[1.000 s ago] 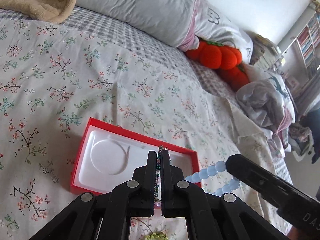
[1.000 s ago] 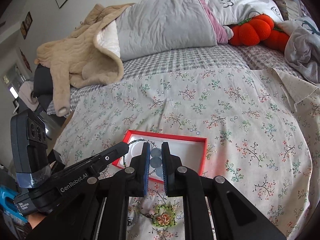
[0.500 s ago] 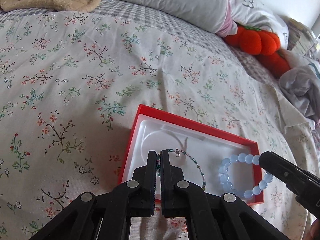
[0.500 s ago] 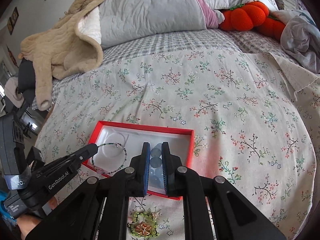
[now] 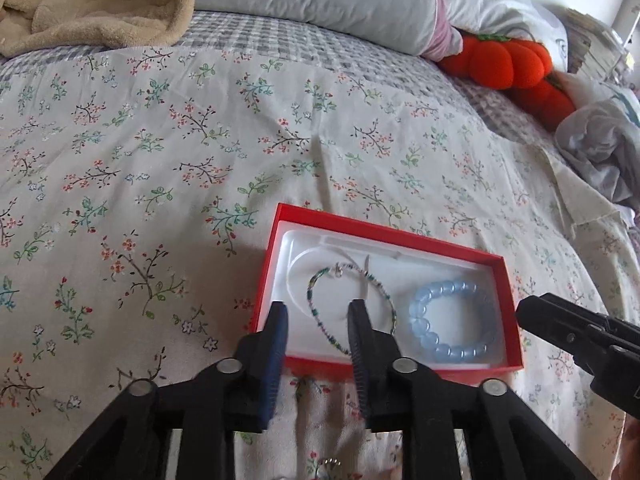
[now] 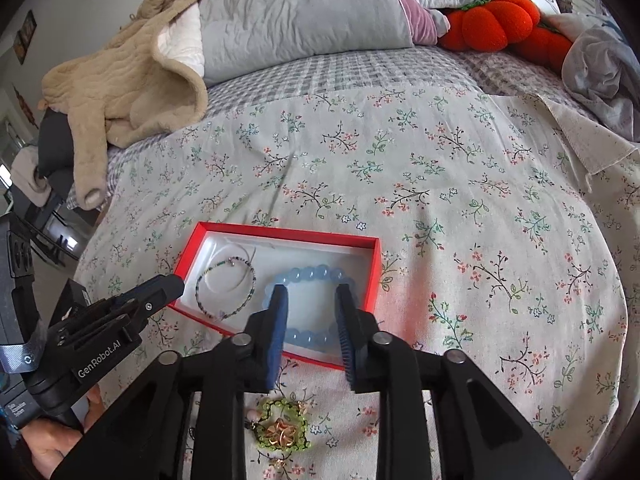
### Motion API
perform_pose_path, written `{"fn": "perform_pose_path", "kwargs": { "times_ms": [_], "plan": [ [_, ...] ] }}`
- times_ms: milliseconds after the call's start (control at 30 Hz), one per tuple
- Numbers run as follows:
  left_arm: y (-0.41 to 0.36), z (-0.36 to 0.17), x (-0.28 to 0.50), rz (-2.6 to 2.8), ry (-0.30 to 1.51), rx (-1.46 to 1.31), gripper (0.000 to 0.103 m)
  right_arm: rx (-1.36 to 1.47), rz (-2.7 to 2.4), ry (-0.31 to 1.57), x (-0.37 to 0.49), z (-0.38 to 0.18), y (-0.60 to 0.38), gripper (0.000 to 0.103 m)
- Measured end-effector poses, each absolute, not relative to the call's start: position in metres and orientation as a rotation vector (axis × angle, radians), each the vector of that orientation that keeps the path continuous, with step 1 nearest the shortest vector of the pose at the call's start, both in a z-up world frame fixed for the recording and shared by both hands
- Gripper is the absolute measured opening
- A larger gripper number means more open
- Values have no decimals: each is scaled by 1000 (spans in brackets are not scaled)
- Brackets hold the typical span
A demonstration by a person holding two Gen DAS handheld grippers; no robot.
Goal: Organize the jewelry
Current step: 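Carry both bracelets into the red box and open both tools, then grasp the black charm on the clear bead bracelet with the left tool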
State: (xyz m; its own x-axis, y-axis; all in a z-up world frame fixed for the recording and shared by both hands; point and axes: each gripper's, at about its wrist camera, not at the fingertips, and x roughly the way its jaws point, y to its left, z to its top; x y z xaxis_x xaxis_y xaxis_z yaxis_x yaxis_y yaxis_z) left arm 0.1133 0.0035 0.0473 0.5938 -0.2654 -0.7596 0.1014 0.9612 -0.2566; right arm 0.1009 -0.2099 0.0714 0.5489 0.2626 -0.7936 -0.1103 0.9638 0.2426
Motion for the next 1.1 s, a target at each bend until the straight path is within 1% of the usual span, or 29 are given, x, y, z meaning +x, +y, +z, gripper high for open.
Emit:
{"fn": "perform_pose_path", "kwargs": {
  "times_ms": [33,100,167,333,400,500,633,700,767,1100],
  "plan": [
    [5,48,109,-216,919,-190,38,168,224,972,97,72,-211,36],
    [8,46,101,-219,945,-187,46,174,225,989,90,72,-214,36],
    [10,42,93,-219,977,-176,52,171,234,1005,82,71,-215,36],
    [17,31,77,-216,1037,-156,64,126,232,1031,63,65,-215,38],
    [19,28,72,-214,1050,-149,71,111,237,1043,56,63,-214,48],
    [19,25,63,-216,1064,-119,78,80,246,1050,46,60,-211,51],
    [20,18,52,-219,1094,-96,81,64,248,1082,38,51,-211,52],
    [21,13,48,-215,1117,-94,83,40,242,1098,33,44,-210,58],
    [22,9,44,-214,1136,-91,83,19,239,1113,30,38,-210,62],
    [8,-7,20,-287,1169,-49,83,-77,208,1172,16,17,-209,63]
  ]
}}
